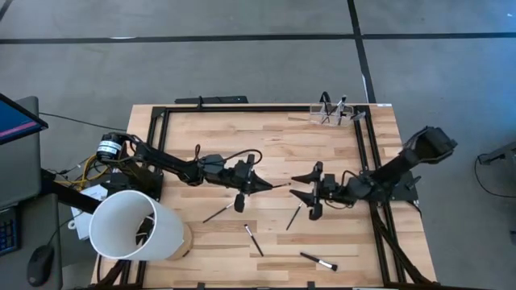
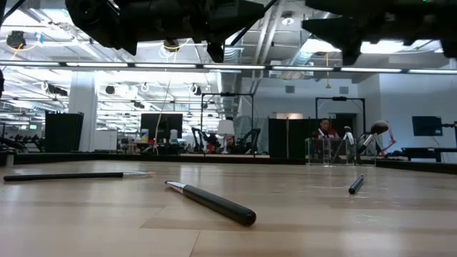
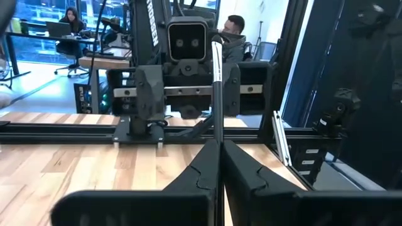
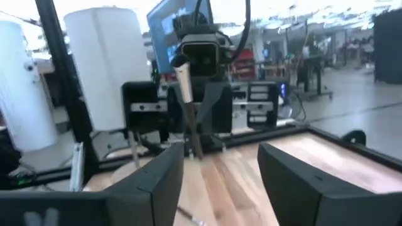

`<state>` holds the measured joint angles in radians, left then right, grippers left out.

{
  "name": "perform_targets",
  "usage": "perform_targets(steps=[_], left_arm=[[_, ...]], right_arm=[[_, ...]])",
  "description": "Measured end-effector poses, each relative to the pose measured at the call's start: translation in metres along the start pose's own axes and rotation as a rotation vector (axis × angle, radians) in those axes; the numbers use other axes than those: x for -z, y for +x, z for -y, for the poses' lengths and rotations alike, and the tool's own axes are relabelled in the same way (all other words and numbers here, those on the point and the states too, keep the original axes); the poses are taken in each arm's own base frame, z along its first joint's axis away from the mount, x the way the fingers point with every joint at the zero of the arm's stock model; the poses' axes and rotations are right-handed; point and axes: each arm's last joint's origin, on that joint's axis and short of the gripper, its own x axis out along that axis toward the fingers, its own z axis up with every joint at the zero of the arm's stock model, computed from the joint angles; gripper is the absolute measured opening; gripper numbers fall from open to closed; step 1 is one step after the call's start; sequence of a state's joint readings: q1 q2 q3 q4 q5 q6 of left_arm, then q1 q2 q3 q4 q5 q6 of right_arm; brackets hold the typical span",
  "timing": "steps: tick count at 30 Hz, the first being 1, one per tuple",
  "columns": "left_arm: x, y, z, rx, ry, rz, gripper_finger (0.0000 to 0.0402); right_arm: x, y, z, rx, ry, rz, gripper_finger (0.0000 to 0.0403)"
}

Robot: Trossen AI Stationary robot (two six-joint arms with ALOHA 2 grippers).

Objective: Put items in baskets/containers
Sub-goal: Put the black eyeshadow brush into the middle section of the transparent organizer

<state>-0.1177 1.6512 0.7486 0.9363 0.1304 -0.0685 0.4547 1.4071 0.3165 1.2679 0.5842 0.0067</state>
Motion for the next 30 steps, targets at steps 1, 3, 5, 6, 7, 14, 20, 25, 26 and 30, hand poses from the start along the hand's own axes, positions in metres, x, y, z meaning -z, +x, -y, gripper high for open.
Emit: perform_targets(steps=[1,3,5,6,7,14,20,25,26,30], left_arm=[[0.0,0.0,0.0,-0.001,0.0,0.0,0.0011],[0.0,0.0,0.0,-0.001,0.0,0.0,0.0011],[0.0,0.0,0.0,-0.001,-0.005,0.0,0.001],[0.0,0.0,0.0,-0.001,-0.008,0.0,0.0011],[0.0,0.0,0.0,-0.002,-0.011,0.0,0.0011],[0.0,0.0,0.002,0.005,-0.012,-0.001,0.0011],[0.001,0.0,0.003,0.007,-0.015,-0.005,0.0011],[0.002,0.0,0.003,0.006,-0.018,-0.022,0.001],[0.002,0.0,0.003,0.006,-0.018,-0.023,0.001],[0.003,0.0,0.003,0.005,-0.019,-0.031,0.001]], right_arm=[[0.002,0.004,0.0,-0.004,-0.003,0.013,0.0205],[0.006,0.013,-0.001,-0.026,-0.011,0.041,0.021],[0.009,0.022,-0.004,-0.038,-0.019,0.061,0.0212],[0.01,0.026,-0.005,-0.037,-0.024,0.069,0.0212],[0.01,0.03,-0.006,-0.033,-0.029,0.074,0.0211],[0.01,0.044,-0.009,-0.017,-0.035,0.088,0.0197],[0.008,0.043,-0.009,0.003,-0.057,0.09,0.0186],[0.007,0.043,-0.01,0.004,-0.069,0.096,0.0177],[0.007,0.043,-0.01,0.004,-0.068,0.098,0.0175],[0.005,0.042,-0.011,-0.001,-0.07,0.116,0.0165]])
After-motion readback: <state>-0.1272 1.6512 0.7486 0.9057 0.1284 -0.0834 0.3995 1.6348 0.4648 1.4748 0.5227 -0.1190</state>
